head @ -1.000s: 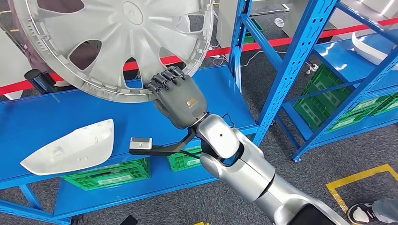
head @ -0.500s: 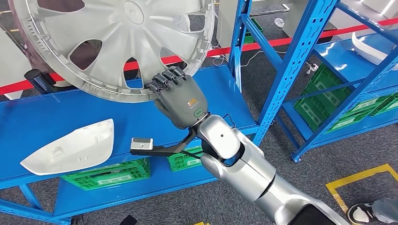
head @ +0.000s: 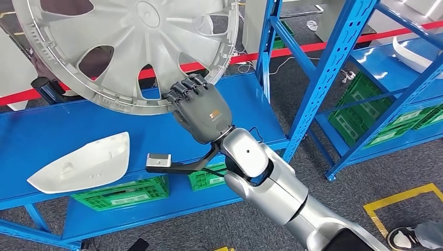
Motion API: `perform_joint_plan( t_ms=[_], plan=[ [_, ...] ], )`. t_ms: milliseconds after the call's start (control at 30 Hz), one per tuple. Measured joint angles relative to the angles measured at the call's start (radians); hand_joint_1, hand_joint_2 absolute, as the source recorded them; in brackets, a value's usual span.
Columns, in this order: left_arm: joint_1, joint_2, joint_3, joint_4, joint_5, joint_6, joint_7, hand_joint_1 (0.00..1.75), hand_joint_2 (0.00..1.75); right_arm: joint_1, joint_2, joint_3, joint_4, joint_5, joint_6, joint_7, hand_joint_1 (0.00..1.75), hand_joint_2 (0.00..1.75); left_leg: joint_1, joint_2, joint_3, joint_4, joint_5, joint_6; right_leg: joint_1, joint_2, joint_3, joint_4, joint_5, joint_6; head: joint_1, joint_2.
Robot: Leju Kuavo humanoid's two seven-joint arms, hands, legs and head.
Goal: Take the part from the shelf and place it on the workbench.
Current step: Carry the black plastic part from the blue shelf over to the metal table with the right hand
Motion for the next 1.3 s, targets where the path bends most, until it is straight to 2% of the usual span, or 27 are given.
perform_joint_plan(
  t_ms=[33, 67, 133, 167, 267, 300, 367, 433, 467, 500, 533, 600, 633, 667, 700, 767, 800, 867, 933, 967, 1000, 1033, 1067, 1133, 1167, 1200, 1300],
  plan=[
    [0.000, -0.001, 0.002, 0.000, 0.000, 0.000, 0.000, 0.00, 1.75, 0.000, 0.000, 0.000, 0.000, 0.000, 0.002, 0.000, 1.75, 1.75, 0.001, -0.001, -0.007, 0.007, 0.001, -0.003, -0.001, 0.000, 0.017, -0.032, 0.023, -0.001, 0.000, 0.000],
    [0.000, -0.001, 0.002, 0.000, 0.000, 0.000, 0.000, 0.00, 1.75, -0.001, -0.001, 0.000, 0.000, 0.000, 0.003, 0.000, 1.75, 1.75, 0.003, -0.002, -0.016, 0.016, 0.001, -0.008, -0.002, 0.000, 0.051, -0.095, 0.054, -0.001, 0.000, 0.000],
    [0.000, -0.002, 0.003, 0.000, 0.000, 0.000, 0.001, 0.00, 1.75, -0.002, -0.001, 0.000, 0.000, 0.000, 0.005, 0.000, 1.75, 1.75, 0.003, -0.006, -0.033, 0.033, 0.004, -0.025, 0.000, 0.002, 0.096, -0.194, 0.095, -0.010, 0.001, 0.000],
    [0.000, -0.002, 0.005, -0.001, 0.000, 0.000, 0.001, 0.00, 1.75, -0.002, 0.000, 0.000, 0.000, 0.001, 0.006, 0.000, 1.75, 1.75, 0.003, -0.008, -0.039, 0.038, 0.007, -0.035, 0.003, 0.004, 0.103, -0.216, 0.104, -0.019, 0.001, 0.000],
    [0.001, -0.002, 0.009, -0.001, 0.000, 0.001, 0.003, 0.00, 1.75, -0.005, 0.000, 0.001, -0.001, 0.003, 0.007, 0.000, 1.75, 1.75, 0.007, -0.010, -0.044, 0.027, 0.026, -0.062, 0.008, 0.005, 0.084, -0.215, 0.124, -0.051, 0.002, 0.000],
    [0.003, -0.003, 0.010, 0.000, -0.001, 0.001, 0.004, 0.00, 1.75, -0.005, 0.001, 0.001, -0.001, 0.003, 0.007, 0.000, 1.75, 1.75, 0.008, -0.008, -0.050, 0.034, 0.015, -0.067, 0.008, 0.003, 0.078, -0.218, 0.134, -0.060, 0.002, 0.000],
    [0.004, -0.003, 0.010, 0.001, -0.001, 0.001, 0.004, 0.00, 1.75, -0.007, 0.002, 0.001, -0.001, 0.003, 0.008, 0.001, 1.75, 1.75, 0.008, -0.004, -0.079, 0.111, -0.056, -0.068, 0.009, 0.000, 0.061, -0.224, 0.154, -0.075, -0.001, 0.000],
    [0.004, -0.002, 0.010, 0.001, -0.002, 0.001, 0.005, 0.00, 1.75, -0.006, 0.002, 0.001, -0.001, 0.003, 0.009, 0.002, 1.75, 1.75, 0.003, -0.002, -0.116, 0.250, -0.152, -0.065, 0.014, -0.001, 0.041, -0.224, 0.171, -0.080, -0.004, 0.000],
    [0.004, -0.002, 0.011, 0.000, -0.002, 0.001, 0.005, 0.00, 1.75, -0.006, 0.002, 0.001, -0.001, 0.003, 0.010, 0.002, 1.75, 1.75, -0.001, -0.002, -0.121, 0.300, -0.181, -0.063, 0.018, -0.002, 0.029, -0.223, 0.179, -0.081, -0.004, 0.000],
    [0.004, -0.001, 0.012, 0.000, -0.002, 0.001, 0.006, 0.00, 1.75, -0.004, 0.002, 0.001, -0.001, 0.003, 0.011, 0.001, 1.75, 1.75, -0.004, -0.002, -0.105, 0.313, -0.193, -0.059, 0.021, -0.002, 0.019, -0.223, 0.188, -0.081, -0.005, 0.000],
    [0.003, -0.001, 0.013, 0.000, -0.002, 0.001, 0.006, 0.00, 1.75, -0.004, 0.002, 0.001, -0.001, 0.003, 0.012, 0.001, 1.75, 1.75, -0.008, -0.002, -0.068, 0.285, -0.188, -0.053, 0.023, -0.002, 0.009, -0.222, 0.196, -0.081, -0.005, 0.000],
    [0.001, -0.001, 0.014, -0.001, -0.002, 0.001, 0.006, 0.00, 1.75, -0.003, 0.002, 0.001, -0.001, 0.003, 0.012, 0.001, 1.75, 1.75, -0.015, -0.002, 0.041, 0.146, -0.164, -0.039, 0.025, -0.002, -0.003, -0.222, 0.210, -0.076, -0.005, 0.000],
    [-0.002, -0.001, 0.014, -0.001, -0.002, 0.001, 0.006, 0.00, 1.75, -0.004, 0.002, 0.001, -0.001, 0.003, 0.013, 0.001, 1.75, 1.75, -0.020, -0.002, 0.081, 0.086, -0.153, -0.033, 0.026, -0.003, -0.006, -0.223, 0.216, -0.072, -0.004, 0.000],
    [-0.003, -0.001, 0.014, -0.002, -0.002, 0.001, 0.006, 0.00, 1.75, -0.004, 0.003, 0.001, -0.001, 0.003, 0.013, 0.002, 1.75, 1.75, -0.024, -0.002, 0.103, 0.049, -0.148, -0.026, 0.027, -0.003, -0.007, -0.224, 0.223, -0.066, -0.004, 0.000],
    [-0.005, -0.001, 0.014, -0.002, -0.002, 0.001, 0.006, 0.00, 1.75, -0.004, 0.003, 0.001, -0.002, 0.003, 0.013, 0.002, 1.75, 1.75, -0.029, -0.003, 0.107, 0.036, -0.146, -0.020, 0.027, -0.004, -0.008, -0.226, 0.230, -0.060, -0.004, 0.000],
    [-0.003, -0.001, 0.015, -0.002, -0.003, 0.001, 0.007, 0.00, 1.75, -0.005, 0.002, 0.001, -0.002, 0.003, 0.014, 0.001, 1.75, 1.75, -0.030, -0.002, 0.100, 0.036, -0.129, -0.006, 0.026, -0.004, -0.010, -0.232, 0.243, -0.047, -0.004, 0.000],
    [-0.003, -0.002, 0.015, -0.002, -0.003, 0.001, 0.007, 0.00, 1.75, -0.005, 0.002, 0.001, -0.002, 0.003, 0.015, 0.000, 1.75, 1.75, -0.029, 0.000, 0.095, 0.033, -0.119, 0.001, 0.026, -0.003, -0.014, -0.229, 0.237, -0.042, -0.003, 0.000],
    [-0.004, -0.003, 0.016, -0.003, -0.004, 0.001, 0.008, 0.00, 1.75, -0.006, 0.001, 0.001, -0.003, 0.003, 0.017, 0.000, 1.75, 1.75, -0.024, 0.005, 0.078, 0.027, -0.094, 0.016, 0.025, -0.001, -0.039, -0.169, 0.173, -0.032, -0.001, 0.000],
    [-0.005, -0.003, 0.016, -0.003, -0.005, 0.002, 0.007, 0.00, 1.75, -0.005, 0.001, 0.001, -0.003, 0.003, 0.018, 0.000, 1.75, 1.75, -0.025, 0.006, 0.052, 0.029, -0.074, 0.023, 0.024, -0.001, -0.075, -0.040, 0.075, -0.026, 0.002, 0.000],
    [-0.004, -0.003, 0.016, -0.004, -0.006, 0.002, 0.007, 0.00, 1.75, -0.003, 0.000, 0.001, -0.003, 0.004, 0.018, 0.000, 1.75, 1.75, -0.026, 0.006, 0.038, 0.031, -0.065, 0.024, 0.024, -0.001, -0.085, 0.016, 0.048, -0.024, 0.002, 0.000],
    [-0.004, -0.003, 0.016, -0.004, -0.008, 0.002, 0.007, 0.00, 1.75, -0.002, -0.002, 0.001, -0.003, 0.006, 0.018, 0.001, 1.75, 1.75, -0.027, 0.006, 0.024, 0.033, -0.056, 0.024, 0.024, -0.001, -0.082, 0.047, 0.042, -0.024, 0.002, 0.000],
    [-0.004, -0.003, 0.016, -0.004, -0.009, 0.002, 0.008, 0.00, 1.75, -0.001, -0.003, 0.001, -0.003, 0.009, 0.018, 0.002, 1.75, 1.75, -0.027, 0.006, 0.009, 0.037, -0.047, 0.023, 0.025, -0.001, -0.060, 0.040, 0.055, -0.026, 0.002, 0.000],
    [-0.004, -0.003, 0.016, -0.004, -0.011, 0.002, 0.008, 0.00, 1.75, 0.000, -0.004, 0.001, -0.003, 0.013, 0.019, 0.003, 1.75, 1.75, -0.028, 0.005, -0.005, 0.040, -0.038, 0.021, 0.026, -0.001, -0.020, -0.002, 0.078, -0.030, 0.002, 0.000],
    [-0.004, -0.004, 0.016, -0.004, -0.013, 0.002, 0.010, 0.00, 1.75, -0.001, -0.004, 0.001, -0.004, 0.018, 0.019, 0.004, 1.75, 1.75, -0.030, 0.004, -0.027, 0.047, -0.022, 0.016, 0.032, -0.001, 0.088, -0.144, 0.098, -0.043, 0.002, 0.000],
    [-0.004, -0.005, 0.016, -0.004, -0.015, 0.002, 0.012, 0.00, 1.75, -0.001, -0.004, 0.001, -0.005, 0.019, 0.020, 0.004, 1.75, 1.75, -0.030, 0.004, -0.032, 0.048, -0.014, 0.011, 0.035, -0.001, 0.125, -0.199, 0.098, -0.048, 0.002, 0.000],
    [-0.004, -0.006, 0.016, -0.004, -0.016, 0.002, 0.013, 0.00, 1.75, -0.002, -0.004, 0.001, -0.006, 0.019, 0.021, 0.004, 1.75, 1.75, -0.029, 0.004, -0.035, 0.047, -0.005, 0.005, 0.038, -0.001, 0.146, -0.234, 0.093, -0.052, 0.003, 0.000],
    [-0.002, -0.006, 0.017, -0.003, -0.020, 0.002, 0.016, 0.00, 1.75, -0.004, -0.005, 0.001, -0.008, 0.019, 0.022, 0.004, 1.75, 1.75, -0.027, 0.002, -0.041, 0.037, 0.013, -0.014, 0.039, -0.004, 0.138, -0.257, 0.117, -0.066, 0.006, 0.000]
  ],
)
